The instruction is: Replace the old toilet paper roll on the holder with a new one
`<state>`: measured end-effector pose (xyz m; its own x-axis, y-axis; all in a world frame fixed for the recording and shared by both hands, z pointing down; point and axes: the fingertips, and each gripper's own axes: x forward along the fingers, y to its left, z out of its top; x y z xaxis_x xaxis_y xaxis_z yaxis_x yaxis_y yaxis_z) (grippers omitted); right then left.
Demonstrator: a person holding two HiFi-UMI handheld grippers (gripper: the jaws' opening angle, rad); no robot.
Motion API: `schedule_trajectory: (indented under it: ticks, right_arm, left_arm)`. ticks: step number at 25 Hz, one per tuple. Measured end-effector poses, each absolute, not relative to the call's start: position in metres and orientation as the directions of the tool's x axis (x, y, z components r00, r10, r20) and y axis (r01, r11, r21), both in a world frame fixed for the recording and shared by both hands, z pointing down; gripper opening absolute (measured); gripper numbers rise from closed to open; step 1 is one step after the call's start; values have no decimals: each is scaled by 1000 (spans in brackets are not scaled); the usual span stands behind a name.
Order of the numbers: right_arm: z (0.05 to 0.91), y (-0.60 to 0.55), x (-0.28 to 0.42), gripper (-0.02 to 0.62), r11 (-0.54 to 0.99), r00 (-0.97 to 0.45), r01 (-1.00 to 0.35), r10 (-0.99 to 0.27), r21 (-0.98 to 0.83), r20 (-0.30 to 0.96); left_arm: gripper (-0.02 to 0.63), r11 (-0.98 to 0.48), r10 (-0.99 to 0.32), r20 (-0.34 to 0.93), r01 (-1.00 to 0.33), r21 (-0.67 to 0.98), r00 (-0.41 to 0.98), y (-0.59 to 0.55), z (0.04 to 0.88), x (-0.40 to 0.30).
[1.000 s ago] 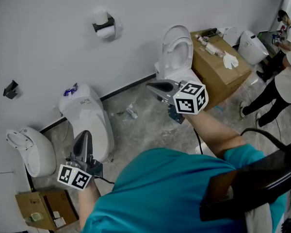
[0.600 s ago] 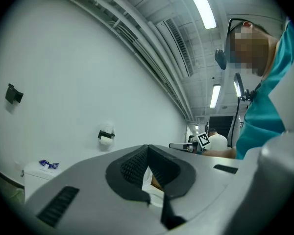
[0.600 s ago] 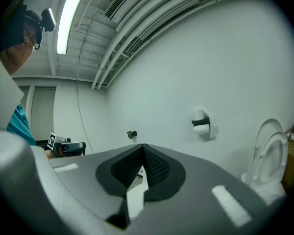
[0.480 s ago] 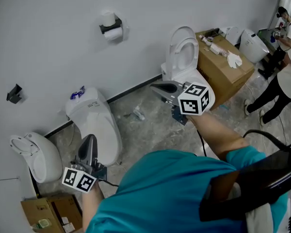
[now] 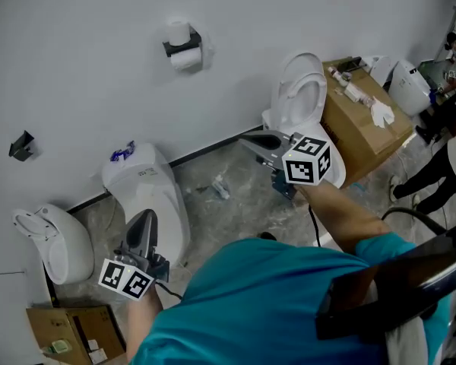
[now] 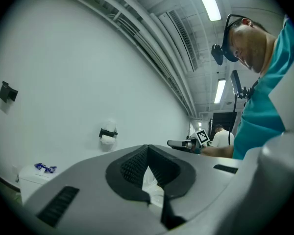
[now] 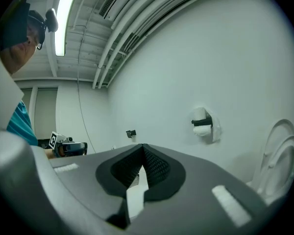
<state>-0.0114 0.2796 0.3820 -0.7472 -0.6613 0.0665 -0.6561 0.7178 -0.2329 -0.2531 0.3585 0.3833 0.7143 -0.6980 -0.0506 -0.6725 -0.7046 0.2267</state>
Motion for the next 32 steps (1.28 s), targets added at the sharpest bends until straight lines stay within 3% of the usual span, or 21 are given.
schedule_trajectory:
  ticks: [10, 16, 22, 32]
  right_arm:
    - [372, 156, 67, 3, 798, -819, -573, -567, -186, 90]
    - [381, 106, 98, 3, 791, -816, -576, -569, -206, 99]
    - [392, 60, 94, 3, 764, -795, -604, -596, -227, 112]
    - [371, -20, 24, 3, 703, -728, -681, -680, -207, 85]
  left_arm:
    - [8, -653, -753, -110, -719, 236, 648, 247, 366, -154]
    - [8, -658, -746, -80, -712, 245, 661, 197, 373, -121]
    - [8, -684, -720, -84, -685, 252, 688, 143, 377, -127]
    - [8, -787, -605, -86, -577, 219, 792, 46, 368, -192]
